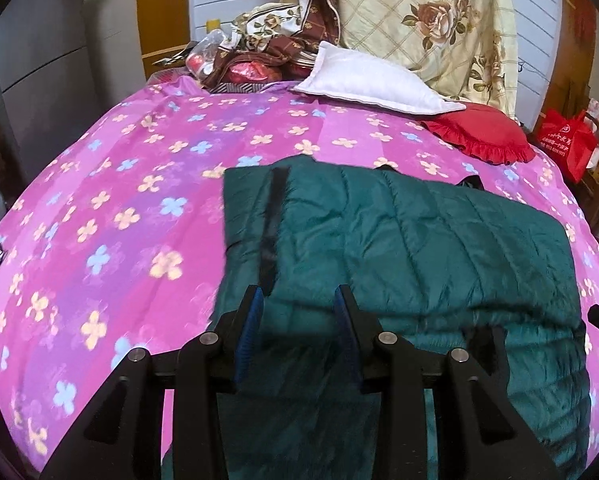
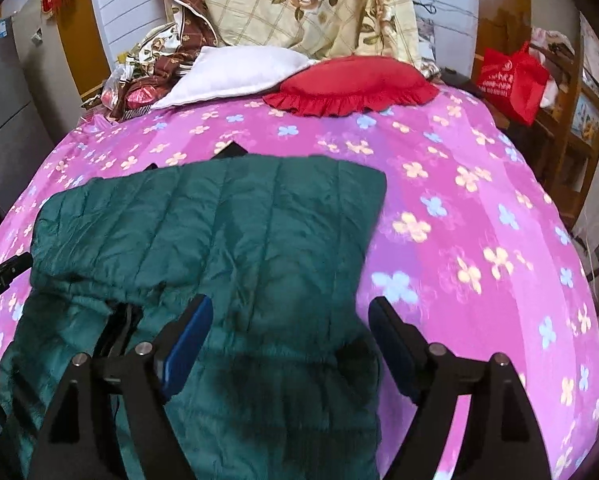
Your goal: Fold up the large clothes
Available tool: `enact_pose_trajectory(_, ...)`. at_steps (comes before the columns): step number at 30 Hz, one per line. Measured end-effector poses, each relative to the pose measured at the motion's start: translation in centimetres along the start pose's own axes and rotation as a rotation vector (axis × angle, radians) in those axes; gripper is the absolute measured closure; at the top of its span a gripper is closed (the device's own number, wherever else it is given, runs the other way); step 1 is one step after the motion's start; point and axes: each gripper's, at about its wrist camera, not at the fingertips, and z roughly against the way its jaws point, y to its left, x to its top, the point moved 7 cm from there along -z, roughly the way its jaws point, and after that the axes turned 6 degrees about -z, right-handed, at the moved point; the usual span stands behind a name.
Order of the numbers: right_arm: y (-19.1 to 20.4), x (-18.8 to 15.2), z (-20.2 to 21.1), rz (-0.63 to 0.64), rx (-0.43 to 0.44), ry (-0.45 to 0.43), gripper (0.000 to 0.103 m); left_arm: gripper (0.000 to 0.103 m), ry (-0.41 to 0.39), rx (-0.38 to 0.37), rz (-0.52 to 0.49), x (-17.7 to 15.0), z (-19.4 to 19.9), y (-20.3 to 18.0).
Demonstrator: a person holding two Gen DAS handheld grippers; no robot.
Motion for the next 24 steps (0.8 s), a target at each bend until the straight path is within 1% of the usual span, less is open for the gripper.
enact_pose_trajectory(2,0.0,-0.9,0.5,-0.011,0.016,0.010,0.020,0.084,-0.002,0.007,0.004,-0.5,0.8,0.5)
enact_pose_trajectory(13,-0.2,-4.9,3.7,0.029,0.001,0.036,0.020,0.084,0.014,0.037,-0.039,-4.4,4.4,2.0)
enact_pose_trajectory(16,-0.4,-6.2,4.4,0.041,-0.006,0.049,0.020,0.084,0.029,0.039,-0.039,-5.7,5.0,2.5)
enact_pose_trajectory(24,-0.8,-9.5,5.5,0.032,0.015,0.078,0.020,0.084,0.057,0.053,-0.036,-9.0,6.7,3.9)
